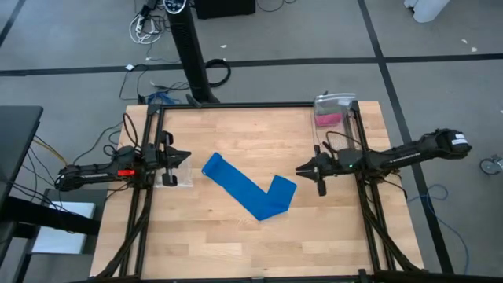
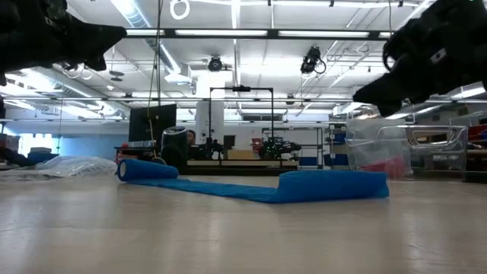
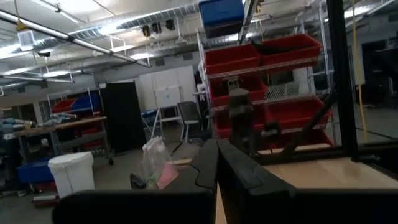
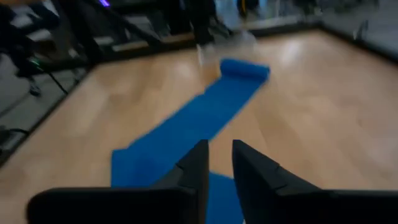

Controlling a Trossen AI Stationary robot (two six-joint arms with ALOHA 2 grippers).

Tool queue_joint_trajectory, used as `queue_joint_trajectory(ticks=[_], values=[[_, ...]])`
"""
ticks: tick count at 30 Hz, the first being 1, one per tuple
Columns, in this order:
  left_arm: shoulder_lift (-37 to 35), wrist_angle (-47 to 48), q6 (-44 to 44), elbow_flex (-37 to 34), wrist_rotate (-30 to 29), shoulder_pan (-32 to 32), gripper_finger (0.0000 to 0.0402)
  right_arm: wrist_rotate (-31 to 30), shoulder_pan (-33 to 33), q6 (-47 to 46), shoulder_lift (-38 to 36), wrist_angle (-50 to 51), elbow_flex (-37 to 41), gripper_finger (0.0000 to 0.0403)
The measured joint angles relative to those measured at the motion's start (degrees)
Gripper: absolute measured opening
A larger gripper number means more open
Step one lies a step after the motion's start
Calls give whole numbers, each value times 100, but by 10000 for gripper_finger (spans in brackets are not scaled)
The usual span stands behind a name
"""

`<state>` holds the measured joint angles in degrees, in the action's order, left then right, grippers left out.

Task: Roll bandage
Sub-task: Roll the blue bandage

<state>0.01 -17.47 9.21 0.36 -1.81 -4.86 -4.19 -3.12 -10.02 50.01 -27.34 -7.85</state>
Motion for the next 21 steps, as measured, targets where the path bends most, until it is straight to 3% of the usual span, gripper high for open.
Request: queue_joint_trajectory(ticks=[5,12,21], values=[[32,97,-648,0,-121,2,15,-238,-67,-343,1229,3,-461,109],[62,596,-659,0,-197,1,15,-588,-181,-490,2801,312,-1271,103],[102,991,-812,0,-227,0,15,-1131,-211,-542,3843,844,-2088,104]])
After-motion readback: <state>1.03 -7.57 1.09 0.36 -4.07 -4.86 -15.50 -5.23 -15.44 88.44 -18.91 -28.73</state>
